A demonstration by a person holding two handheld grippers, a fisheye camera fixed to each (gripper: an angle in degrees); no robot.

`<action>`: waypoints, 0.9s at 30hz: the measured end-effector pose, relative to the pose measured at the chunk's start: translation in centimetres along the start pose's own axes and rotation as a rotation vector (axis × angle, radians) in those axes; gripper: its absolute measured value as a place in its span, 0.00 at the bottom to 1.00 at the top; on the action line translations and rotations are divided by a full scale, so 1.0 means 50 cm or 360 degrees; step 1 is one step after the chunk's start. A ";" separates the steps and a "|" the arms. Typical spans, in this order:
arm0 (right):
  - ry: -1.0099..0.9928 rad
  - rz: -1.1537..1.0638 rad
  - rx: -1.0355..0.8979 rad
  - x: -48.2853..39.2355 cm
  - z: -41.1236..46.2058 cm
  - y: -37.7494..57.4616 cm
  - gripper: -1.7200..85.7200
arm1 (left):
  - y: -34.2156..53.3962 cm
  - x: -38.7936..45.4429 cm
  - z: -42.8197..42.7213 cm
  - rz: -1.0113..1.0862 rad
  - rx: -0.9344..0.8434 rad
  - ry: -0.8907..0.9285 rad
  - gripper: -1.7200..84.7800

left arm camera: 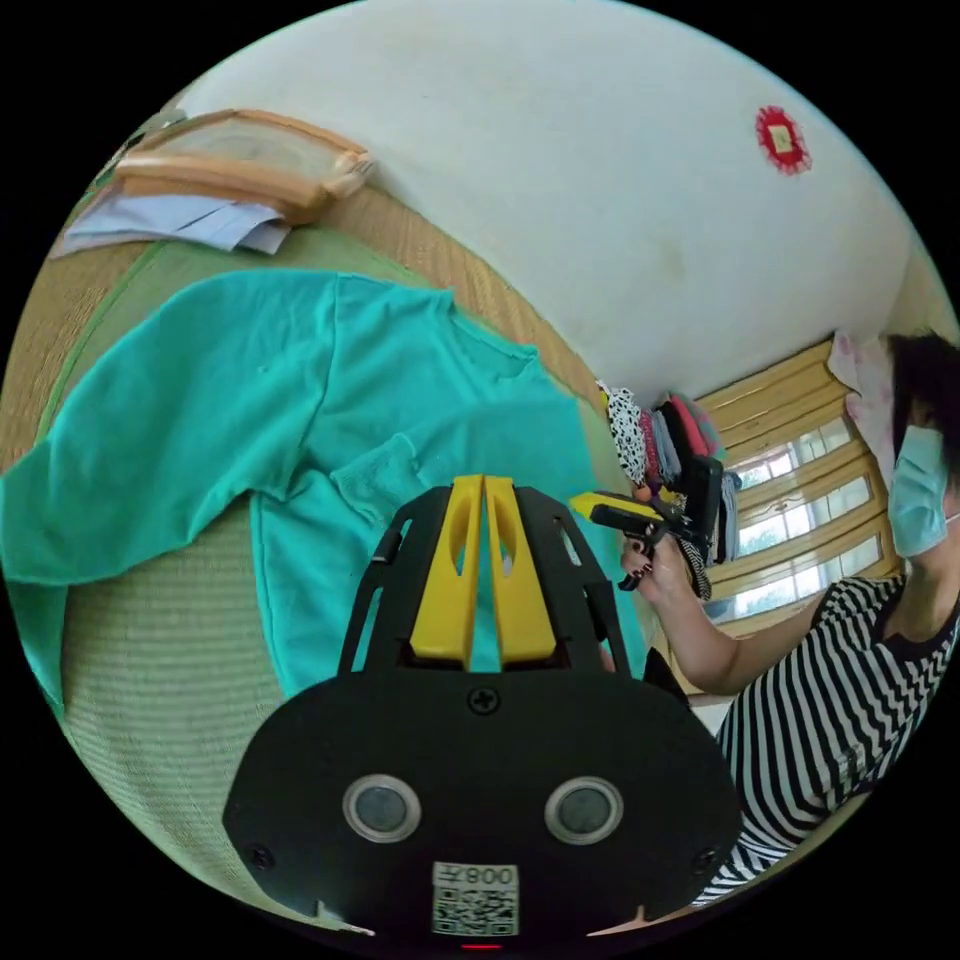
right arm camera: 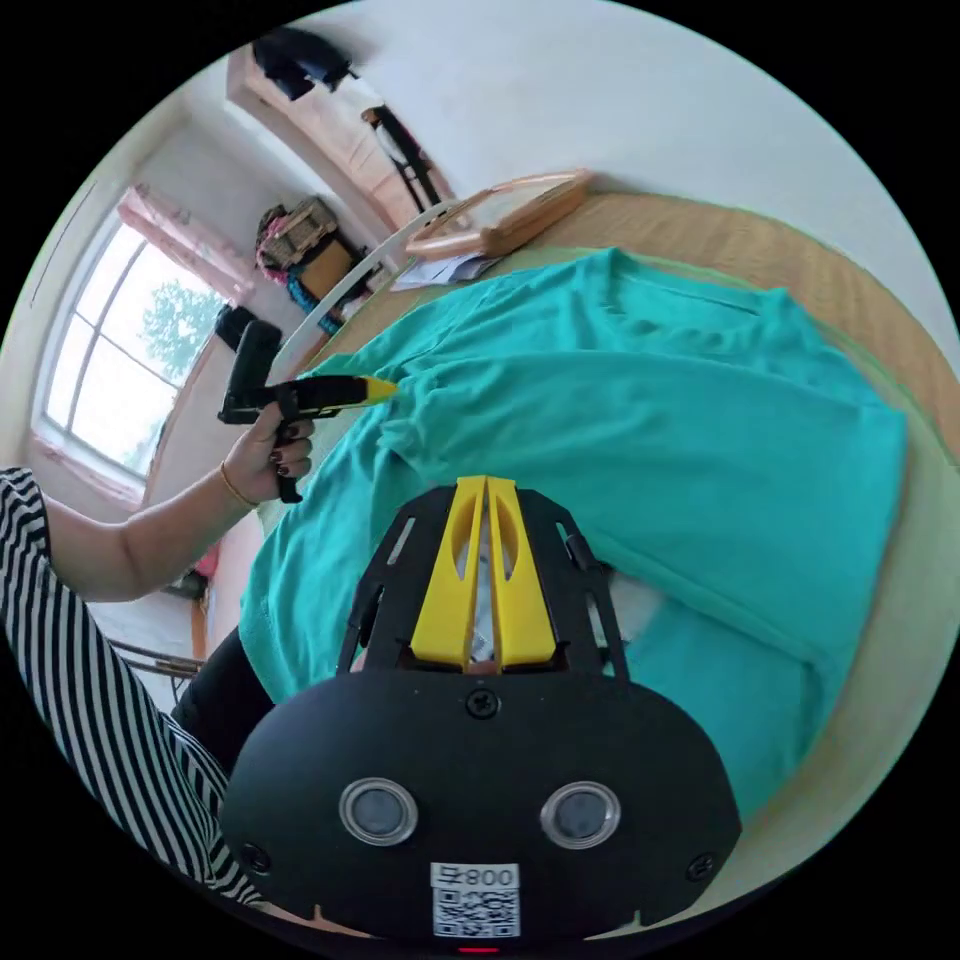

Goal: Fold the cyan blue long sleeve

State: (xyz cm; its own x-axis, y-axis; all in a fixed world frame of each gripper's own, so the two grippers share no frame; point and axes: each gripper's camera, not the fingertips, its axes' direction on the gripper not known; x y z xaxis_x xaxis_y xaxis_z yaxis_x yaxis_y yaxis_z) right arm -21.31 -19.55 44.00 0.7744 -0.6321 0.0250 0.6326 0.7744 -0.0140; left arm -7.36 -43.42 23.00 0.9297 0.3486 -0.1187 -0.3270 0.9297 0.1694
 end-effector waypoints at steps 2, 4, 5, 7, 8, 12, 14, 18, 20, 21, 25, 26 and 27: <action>0.0107 0.0090 0.0055 0.068 -0.069 0.026 0.03 | -0.040 0.040 0.077 0.0147 -0.0076 0.0092 0.03; 0.0279 0.0211 0.0112 0.143 -0.138 0.056 0.03 | -0.075 0.071 0.155 0.0247 -0.0155 0.0148 0.03; 0.0310 0.0230 0.0113 0.156 -0.151 0.060 0.03 | -0.101 0.092 0.213 0.0304 -0.0210 0.0171 0.04; 0.0431 0.0278 0.0147 0.187 -0.198 0.074 0.05 | -0.140 0.123 0.303 0.0380 -0.0283 0.0214 0.06; 0.0464 0.0282 0.0162 0.189 -0.208 0.077 0.06 | -0.167 0.145 0.365 0.0429 -0.0336 0.0232 0.07; 0.0705 0.0290 0.0159 0.191 -0.245 0.096 0.11 | -0.240 0.209 0.526 0.0582 -0.0414 0.0159 0.10; 0.0723 0.0307 0.0134 0.202 -0.243 0.103 0.11 | -0.280 0.238 0.623 0.0641 -0.0475 0.0076 0.11; 0.0668 0.0311 0.0085 0.228 -0.241 0.113 0.10 | -0.308 0.267 0.749 0.0737 -0.0567 -0.0111 0.10; 0.0673 0.0317 0.0085 0.237 -0.244 0.119 0.08 | -0.307 0.273 0.821 0.0775 -0.0670 -0.0220 0.08; 0.0689 0.0329 0.0092 0.242 -0.251 0.123 0.06 | -0.307 0.274 0.830 0.0769 -0.0650 -0.0253 0.07; 0.0598 0.0357 0.0133 0.262 -0.294 0.139 0.03 | -0.306 0.296 0.873 0.0813 -0.0598 -0.0216 0.03; 0.0581 0.0365 0.0142 0.266 -0.301 0.142 0.03 | -0.306 0.305 0.886 0.0836 -0.0586 -0.0219 0.03; 0.0536 0.0381 0.0181 0.274 -0.321 0.150 0.03 | -0.307 0.310 0.892 0.0844 -0.0579 -0.0216 0.03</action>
State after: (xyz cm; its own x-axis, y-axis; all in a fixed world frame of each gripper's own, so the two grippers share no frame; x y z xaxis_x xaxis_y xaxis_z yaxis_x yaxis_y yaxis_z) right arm -5.79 -22.81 28.17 0.8715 -0.3928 -0.2936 0.4438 0.8864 0.1314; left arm 19.63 -57.60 62.20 0.6319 0.7748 0.0184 -0.7612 0.6249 -0.1736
